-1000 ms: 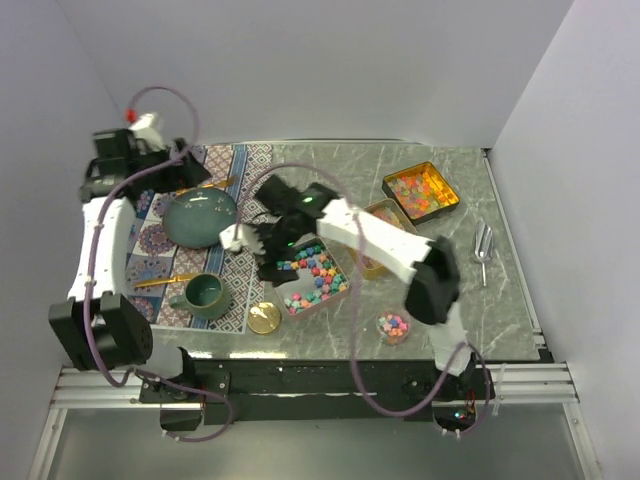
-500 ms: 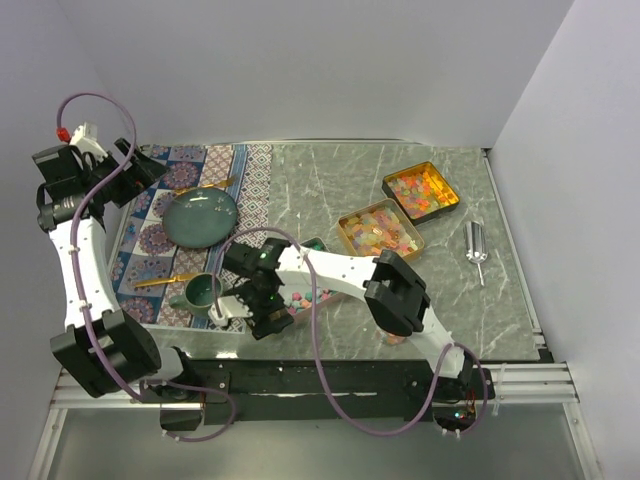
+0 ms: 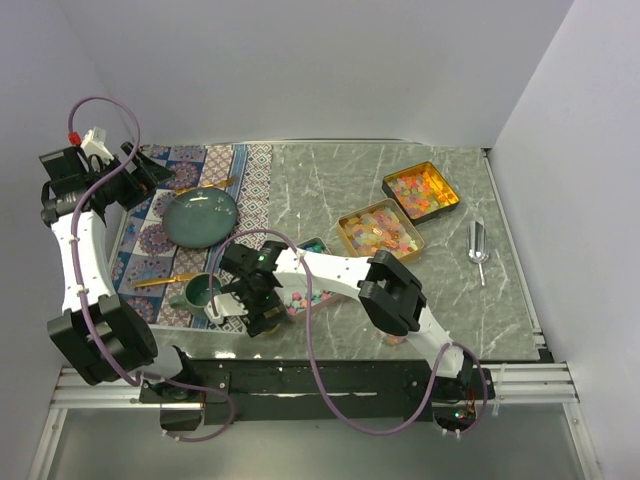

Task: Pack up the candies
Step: Pick up the bottle lid at the center of the board.

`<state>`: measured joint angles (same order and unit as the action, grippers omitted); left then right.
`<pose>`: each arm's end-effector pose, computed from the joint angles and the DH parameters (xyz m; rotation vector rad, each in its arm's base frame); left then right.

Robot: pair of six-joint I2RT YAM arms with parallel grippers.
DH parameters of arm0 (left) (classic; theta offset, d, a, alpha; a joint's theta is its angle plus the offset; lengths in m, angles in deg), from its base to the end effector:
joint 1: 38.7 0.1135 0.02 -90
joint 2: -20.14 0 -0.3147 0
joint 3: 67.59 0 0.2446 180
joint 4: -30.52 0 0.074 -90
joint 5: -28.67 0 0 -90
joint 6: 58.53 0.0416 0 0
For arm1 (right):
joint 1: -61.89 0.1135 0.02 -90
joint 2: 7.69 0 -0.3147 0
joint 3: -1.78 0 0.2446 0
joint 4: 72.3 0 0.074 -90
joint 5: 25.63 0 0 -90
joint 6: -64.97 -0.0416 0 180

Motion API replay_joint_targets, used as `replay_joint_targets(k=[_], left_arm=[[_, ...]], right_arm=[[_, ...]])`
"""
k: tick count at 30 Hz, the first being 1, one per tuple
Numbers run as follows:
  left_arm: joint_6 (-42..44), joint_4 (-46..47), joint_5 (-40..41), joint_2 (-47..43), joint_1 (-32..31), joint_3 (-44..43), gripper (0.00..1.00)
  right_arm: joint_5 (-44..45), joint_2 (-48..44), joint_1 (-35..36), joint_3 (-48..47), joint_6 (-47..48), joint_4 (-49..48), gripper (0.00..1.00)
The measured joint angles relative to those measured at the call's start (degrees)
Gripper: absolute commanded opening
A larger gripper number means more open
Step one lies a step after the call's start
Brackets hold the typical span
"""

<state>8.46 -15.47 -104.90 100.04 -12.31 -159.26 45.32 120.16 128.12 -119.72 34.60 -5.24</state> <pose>0.2729 0.1034 0.4147 -0.4593 2.0286 -0.7812 0.1845 0.4526 0.2263 -2.5526 1.2268 0.4980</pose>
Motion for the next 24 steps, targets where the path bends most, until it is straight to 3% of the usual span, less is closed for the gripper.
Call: replay_joint_targets(k=[20,24], left_arm=[[-1.16,2.89,-0.59,0.24,-0.02,1.25,0.97],[-1.79,3.28,-0.59,0.24,0.00,2.29,0.97]], right_arm=[[-1.07,1.27,-0.28,3.17,0.13,-0.52,1.00],[-0.90,-0.37,-0.28,6.25,0.07,-3.39,0.91]])
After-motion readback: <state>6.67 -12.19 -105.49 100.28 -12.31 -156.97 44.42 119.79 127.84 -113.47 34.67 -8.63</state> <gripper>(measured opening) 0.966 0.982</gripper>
